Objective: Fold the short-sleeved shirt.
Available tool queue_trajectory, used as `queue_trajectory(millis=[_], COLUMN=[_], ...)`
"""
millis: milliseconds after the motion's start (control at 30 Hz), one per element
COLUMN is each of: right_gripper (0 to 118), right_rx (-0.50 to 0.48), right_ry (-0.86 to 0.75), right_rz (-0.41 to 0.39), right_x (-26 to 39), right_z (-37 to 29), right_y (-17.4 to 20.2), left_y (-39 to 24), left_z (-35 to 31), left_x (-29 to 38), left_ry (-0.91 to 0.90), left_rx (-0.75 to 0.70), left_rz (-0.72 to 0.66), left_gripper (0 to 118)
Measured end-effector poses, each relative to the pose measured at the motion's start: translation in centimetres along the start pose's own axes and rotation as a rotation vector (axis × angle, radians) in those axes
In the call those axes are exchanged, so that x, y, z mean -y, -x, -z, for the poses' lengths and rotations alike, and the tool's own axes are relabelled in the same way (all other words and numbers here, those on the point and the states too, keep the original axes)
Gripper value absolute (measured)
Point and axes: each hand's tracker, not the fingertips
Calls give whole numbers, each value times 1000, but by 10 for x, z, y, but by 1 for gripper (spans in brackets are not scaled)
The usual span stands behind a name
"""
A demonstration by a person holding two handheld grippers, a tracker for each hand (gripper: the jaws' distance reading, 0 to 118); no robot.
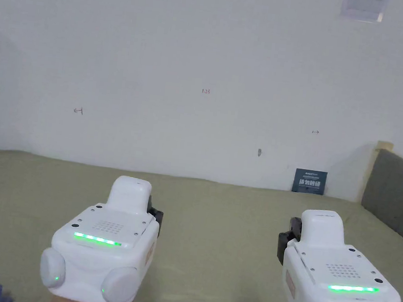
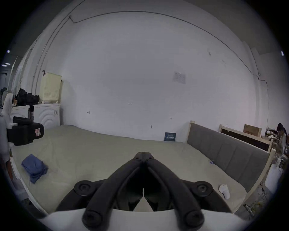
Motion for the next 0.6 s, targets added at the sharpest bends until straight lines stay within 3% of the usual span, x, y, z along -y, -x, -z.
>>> queue_trajectory(millis=[600], right_gripper=[2], right_rx=[-44], right_ry=[4], right_rz=[10], right_x=[-4], right_z=[6], right_y=[8], left_y=[11], left_z=[2], left_x=[-9], left_ry=[-7], left_rx=[-15], left_rz=[-41], left_gripper=[3])
